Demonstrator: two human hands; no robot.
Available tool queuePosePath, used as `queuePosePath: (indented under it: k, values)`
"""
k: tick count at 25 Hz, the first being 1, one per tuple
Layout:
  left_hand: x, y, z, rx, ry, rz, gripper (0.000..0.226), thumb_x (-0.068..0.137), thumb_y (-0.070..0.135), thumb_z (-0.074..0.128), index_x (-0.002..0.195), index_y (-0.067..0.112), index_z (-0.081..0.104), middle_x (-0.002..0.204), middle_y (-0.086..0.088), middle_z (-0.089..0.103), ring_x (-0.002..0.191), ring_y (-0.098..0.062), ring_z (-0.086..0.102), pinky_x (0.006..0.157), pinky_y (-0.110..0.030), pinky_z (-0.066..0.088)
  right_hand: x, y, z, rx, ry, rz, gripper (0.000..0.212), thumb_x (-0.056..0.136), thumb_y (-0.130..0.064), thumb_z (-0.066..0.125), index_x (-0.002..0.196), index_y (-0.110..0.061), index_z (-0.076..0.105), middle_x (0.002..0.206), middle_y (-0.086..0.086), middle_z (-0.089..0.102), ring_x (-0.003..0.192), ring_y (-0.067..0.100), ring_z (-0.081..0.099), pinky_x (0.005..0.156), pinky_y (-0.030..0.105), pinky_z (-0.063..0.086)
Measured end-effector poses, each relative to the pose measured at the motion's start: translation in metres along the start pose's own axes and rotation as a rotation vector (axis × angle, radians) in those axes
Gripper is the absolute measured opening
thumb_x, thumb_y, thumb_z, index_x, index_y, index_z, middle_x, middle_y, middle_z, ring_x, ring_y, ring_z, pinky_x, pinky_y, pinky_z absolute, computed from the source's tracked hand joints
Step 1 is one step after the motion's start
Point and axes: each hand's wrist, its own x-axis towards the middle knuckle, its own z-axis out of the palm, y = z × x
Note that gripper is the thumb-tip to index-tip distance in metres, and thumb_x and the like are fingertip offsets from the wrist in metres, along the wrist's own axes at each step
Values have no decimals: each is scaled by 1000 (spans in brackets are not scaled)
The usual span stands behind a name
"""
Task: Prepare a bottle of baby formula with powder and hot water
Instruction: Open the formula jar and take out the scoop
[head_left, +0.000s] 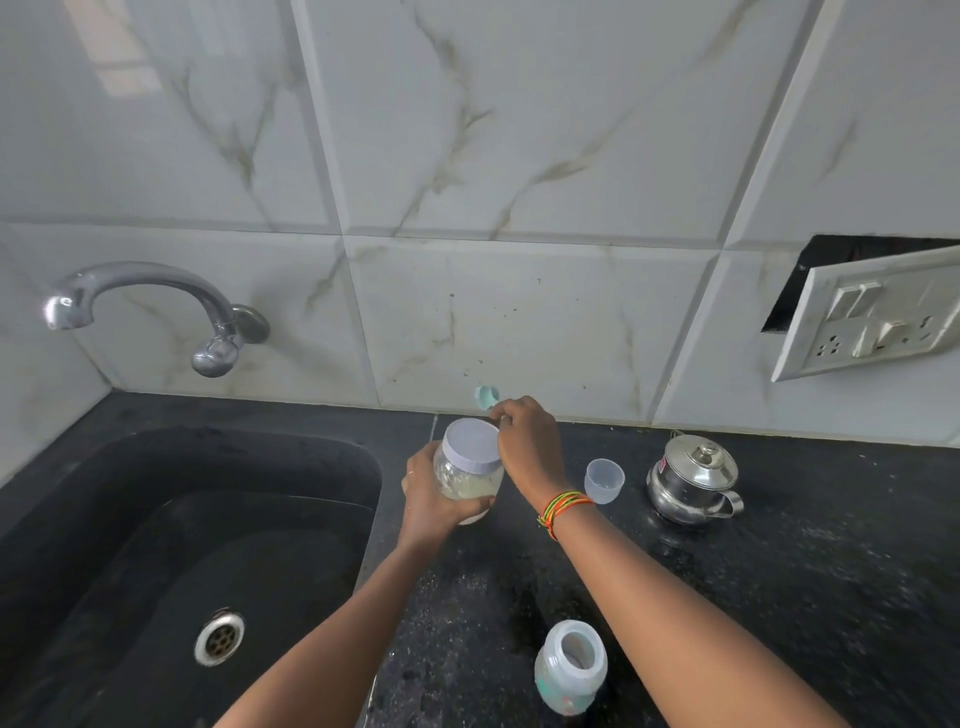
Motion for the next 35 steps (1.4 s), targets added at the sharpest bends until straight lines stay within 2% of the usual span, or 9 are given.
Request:
queuePosePath:
  k: [5, 10, 15, 19, 22, 26, 29, 31, 35]
  values:
    - [-25, 19, 0, -45, -60, 68, 87, 57, 16, 88, 115, 35, 25, 99, 23, 48, 87, 6, 53, 61, 0, 43, -14, -11, 4, -71, -132, 93, 77, 74, -58, 66, 129, -7, 48, 124, 6, 44, 117, 26, 48, 97, 39, 43]
    - [-42, 31, -1, -32, -4, 104, 69, 51, 26, 81, 98, 48, 36, 97, 22, 52, 84, 24, 51, 61, 1, 41, -27, -14, 1, 63, -67, 61, 62, 70, -43, 71, 121, -12, 52, 115, 3, 46, 107, 22, 54, 87, 34, 48]
    - [-45, 35, -11, 30, -62, 118, 81, 41, 42, 74, 112, 43, 37, 93, 26, 55, 81, 13, 53, 59, -3, 42, -37, -10, -9, 136, -40, -103, 52, 68, -30, 77, 113, -14, 56, 111, -1, 51, 97, 11, 49, 79, 22, 40]
    - [-43, 29, -18, 14, -226, 110, 90, 38, 44, 75, 120, 37, 38, 110, 15, 59, 102, -1, 57, 83, -19, 47, -32, -6, -32, 134, -342, -371, 64, 63, -18, 80, 121, -14, 52, 118, -2, 50, 106, 10, 50, 87, 21, 38]
    - [-43, 29, -24, 28, -306, 104, 93, 40, 40, 77, 122, 37, 35, 114, 13, 57, 104, -1, 56, 80, -14, 45, -27, -1, -46, -13, -535, -433, 86, 62, -18, 84, 133, -23, 36, 130, -6, 38, 124, 10, 39, 100, 35, 31]
    - [-43, 34, -25, 60, -271, 155, 88, 45, 33, 82, 120, 41, 35, 111, 19, 56, 101, 0, 56, 75, -11, 43, -27, -8, -47, 14, -315, -151, 79, 73, -57, 70, 133, -22, 32, 133, -3, 30, 130, 23, 36, 107, 47, 31]
    - [-42, 37, -23, 61, -224, 206, 82, 50, 19, 86, 117, 39, 43, 110, 16, 60, 101, -3, 60, 77, -17, 50, -30, -15, -39, -3, -297, 134, 82, 78, -67, 55, 134, -10, 34, 132, 3, 32, 129, 27, 39, 105, 47, 37]
    - [-42, 39, -24, 67, -213, 217, 81, 51, 18, 86, 113, 43, 43, 108, 16, 60, 99, -2, 60, 75, -15, 50, -33, -18, -40, 13, -335, 117, 78, 76, -54, 66, 131, -8, 35, 124, 2, 31, 123, 26, 42, 100, 43, 43]
    - [-45, 35, -29, 89, -270, 177, 87, 47, 33, 82, 119, 43, 33, 111, 17, 56, 99, 3, 56, 70, -9, 43, -32, -29, -55, -107, -476, -189, 84, 64, -13, 78, 131, -12, 26, 124, 2, 22, 117, 21, 39, 90, 30, 45]
